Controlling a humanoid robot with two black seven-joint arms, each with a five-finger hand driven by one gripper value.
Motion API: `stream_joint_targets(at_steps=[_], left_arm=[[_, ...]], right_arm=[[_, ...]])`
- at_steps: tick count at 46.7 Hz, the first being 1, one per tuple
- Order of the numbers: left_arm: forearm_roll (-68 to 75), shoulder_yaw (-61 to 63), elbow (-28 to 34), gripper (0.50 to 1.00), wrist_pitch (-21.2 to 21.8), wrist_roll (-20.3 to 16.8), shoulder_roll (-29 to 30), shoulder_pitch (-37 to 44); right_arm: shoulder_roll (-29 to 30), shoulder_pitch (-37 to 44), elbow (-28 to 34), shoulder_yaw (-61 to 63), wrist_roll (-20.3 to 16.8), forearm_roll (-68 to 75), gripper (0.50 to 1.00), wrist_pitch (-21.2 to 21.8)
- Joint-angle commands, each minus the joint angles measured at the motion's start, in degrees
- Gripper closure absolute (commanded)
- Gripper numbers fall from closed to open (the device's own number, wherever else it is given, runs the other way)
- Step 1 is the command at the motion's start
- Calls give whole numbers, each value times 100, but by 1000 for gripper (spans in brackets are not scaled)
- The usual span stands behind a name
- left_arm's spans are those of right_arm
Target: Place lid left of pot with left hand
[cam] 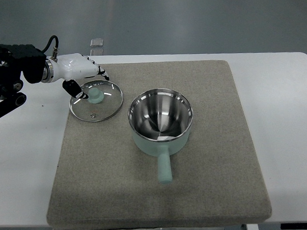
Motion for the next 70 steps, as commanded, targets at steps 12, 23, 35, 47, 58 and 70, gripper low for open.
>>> stream_joint_targets(at_steps=[12,23,35,47,58,70], left_arm=[[-825,-67,13,504,35,0,79,-23],[-3356,-58,636,504,571,0,79,4],[-5343,-76,1129,504,1133,0,-9,162],[-6837,-207,1173,504,1573,-9,-123,320],[-9044,-577,1639,501,1459,-18,-202,408],[-10441,-743,2183,500,300,-9,-255,426]], right_arm=[[0,-2,0,0,0,0,579,0],[0,-2,0,0,0,0,579,0],[0,-2,0,0,0,0,577,0],[0,-2,0,0,0,0,579,0],[0,-2,0,0,0,0,579,0],[0,-2,0,0,0,0,577,0]])
